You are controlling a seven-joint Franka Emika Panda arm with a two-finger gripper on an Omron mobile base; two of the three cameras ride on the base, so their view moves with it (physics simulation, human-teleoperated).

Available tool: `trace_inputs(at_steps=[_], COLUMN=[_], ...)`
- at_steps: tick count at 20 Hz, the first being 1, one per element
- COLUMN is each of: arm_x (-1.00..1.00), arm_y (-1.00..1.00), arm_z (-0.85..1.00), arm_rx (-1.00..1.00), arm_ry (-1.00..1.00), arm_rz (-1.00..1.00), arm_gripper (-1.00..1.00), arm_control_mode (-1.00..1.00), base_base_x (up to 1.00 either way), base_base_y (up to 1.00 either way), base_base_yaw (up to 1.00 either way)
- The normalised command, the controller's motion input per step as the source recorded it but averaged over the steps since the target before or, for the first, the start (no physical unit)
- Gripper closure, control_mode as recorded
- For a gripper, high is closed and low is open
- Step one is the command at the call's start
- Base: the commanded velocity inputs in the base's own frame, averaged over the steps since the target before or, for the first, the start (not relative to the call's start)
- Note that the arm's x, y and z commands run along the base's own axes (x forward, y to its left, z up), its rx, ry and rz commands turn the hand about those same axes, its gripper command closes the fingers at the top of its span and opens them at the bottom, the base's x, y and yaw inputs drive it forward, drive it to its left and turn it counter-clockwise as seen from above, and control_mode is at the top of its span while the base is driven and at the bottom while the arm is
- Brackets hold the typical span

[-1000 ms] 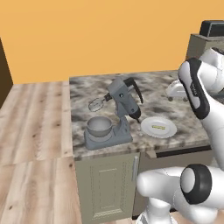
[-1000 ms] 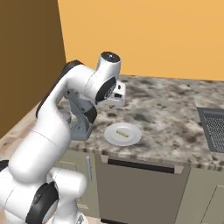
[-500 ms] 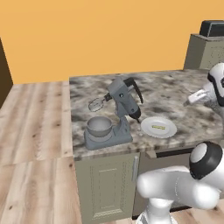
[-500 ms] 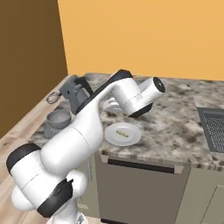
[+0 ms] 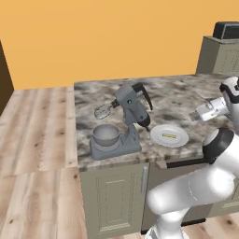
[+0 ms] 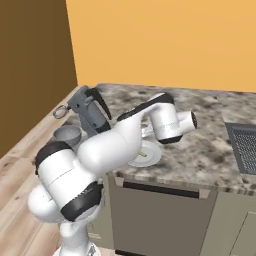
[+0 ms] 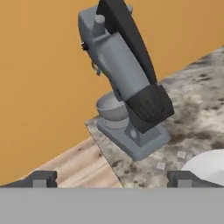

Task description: Add butter and sugar cubes to the stand mixer bowl and then turn on the stand mixer to begin making frosting.

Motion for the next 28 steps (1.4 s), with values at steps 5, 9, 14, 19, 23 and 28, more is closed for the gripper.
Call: trace_inputs(at_steps=[5, 9, 14, 19, 23, 28], arm_x=[0.33, 0.13, 0.03, 0.09, 0.2, 0.21], arm_y=[0.08, 0.17, 0.13, 0.08, 0.0, 0.0], arm_z=[-0.27, -0.16, -0.27, -0.31, -0.29, -0.25], arm_rx=[0.0, 0.0, 0.0, 0.0, 0.0, 0.0], arm_ry=[-0.16, -0.15, -0.09, -0.01, 0.0, 0.0], arm_rz=[0.3, 0.25, 0.16, 0.02, -0.01, -0.1], arm_gripper=[-1.0, -1.0, -1.0, -1.0, -1.0, -1.0], arm_control_mode=[-1.0, -1.0, -1.0, -1.0, -1.0, -1.0], base_base_x=[0.0, 0.0, 0.0, 0.0, 0.0, 0.0], base_base_y=[0.0, 0.0, 0.0, 0.0, 0.0, 0.0], base_base_yaw=[0.0, 0.0, 0.0, 0.0, 0.0, 0.0])
